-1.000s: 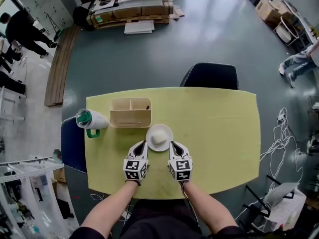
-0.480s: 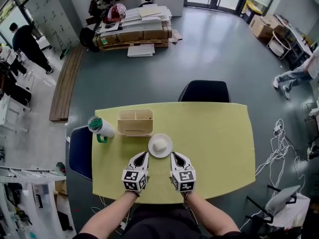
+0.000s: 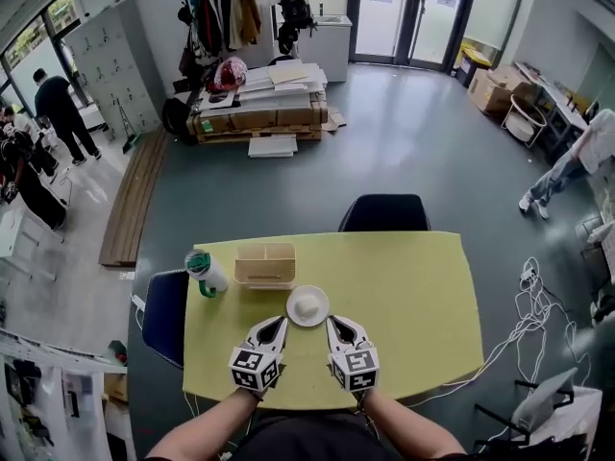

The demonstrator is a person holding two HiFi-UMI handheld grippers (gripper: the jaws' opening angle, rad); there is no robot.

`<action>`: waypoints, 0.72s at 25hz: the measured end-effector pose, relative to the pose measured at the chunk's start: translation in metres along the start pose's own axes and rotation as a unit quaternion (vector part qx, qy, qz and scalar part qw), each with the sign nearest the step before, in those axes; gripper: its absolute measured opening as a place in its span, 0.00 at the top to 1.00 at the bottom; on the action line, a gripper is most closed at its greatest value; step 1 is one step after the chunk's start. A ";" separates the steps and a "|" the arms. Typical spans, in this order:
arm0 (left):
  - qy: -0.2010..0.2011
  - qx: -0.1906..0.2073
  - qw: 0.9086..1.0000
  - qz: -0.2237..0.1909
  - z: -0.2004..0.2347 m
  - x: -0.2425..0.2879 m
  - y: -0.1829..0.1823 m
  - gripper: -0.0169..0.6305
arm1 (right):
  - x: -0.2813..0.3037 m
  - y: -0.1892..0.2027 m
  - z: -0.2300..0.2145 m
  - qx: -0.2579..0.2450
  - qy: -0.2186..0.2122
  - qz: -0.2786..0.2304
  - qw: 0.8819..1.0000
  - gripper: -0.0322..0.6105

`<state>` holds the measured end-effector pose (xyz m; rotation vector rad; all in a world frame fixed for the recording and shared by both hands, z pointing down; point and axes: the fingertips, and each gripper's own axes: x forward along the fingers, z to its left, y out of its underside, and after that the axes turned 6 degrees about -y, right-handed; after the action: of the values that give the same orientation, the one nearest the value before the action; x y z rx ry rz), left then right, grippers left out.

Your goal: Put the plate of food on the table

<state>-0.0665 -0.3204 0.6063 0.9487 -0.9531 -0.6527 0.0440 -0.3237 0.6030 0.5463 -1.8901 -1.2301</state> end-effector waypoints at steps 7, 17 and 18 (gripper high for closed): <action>0.010 0.006 1.000 -0.028 -0.011 -0.035 -0.038 0.96 | -0.034 -0.037 0.017 -0.018 -0.005 -0.025 1.000 0.93; 0.025 0.021 0.997 -0.069 -0.029 -0.068 -0.078 0.96 | -0.059 -0.062 0.034 -0.023 -0.016 -0.040 0.999 0.93; 0.027 0.022 0.997 -0.070 -0.031 -0.068 -0.079 0.96 | -0.060 -0.064 0.036 -0.022 -0.016 -0.041 0.999 0.93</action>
<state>-0.0747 -0.2890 0.5024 1.0743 -0.8626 -0.7222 0.0463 -0.2892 0.5151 0.5879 -1.8784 -1.3371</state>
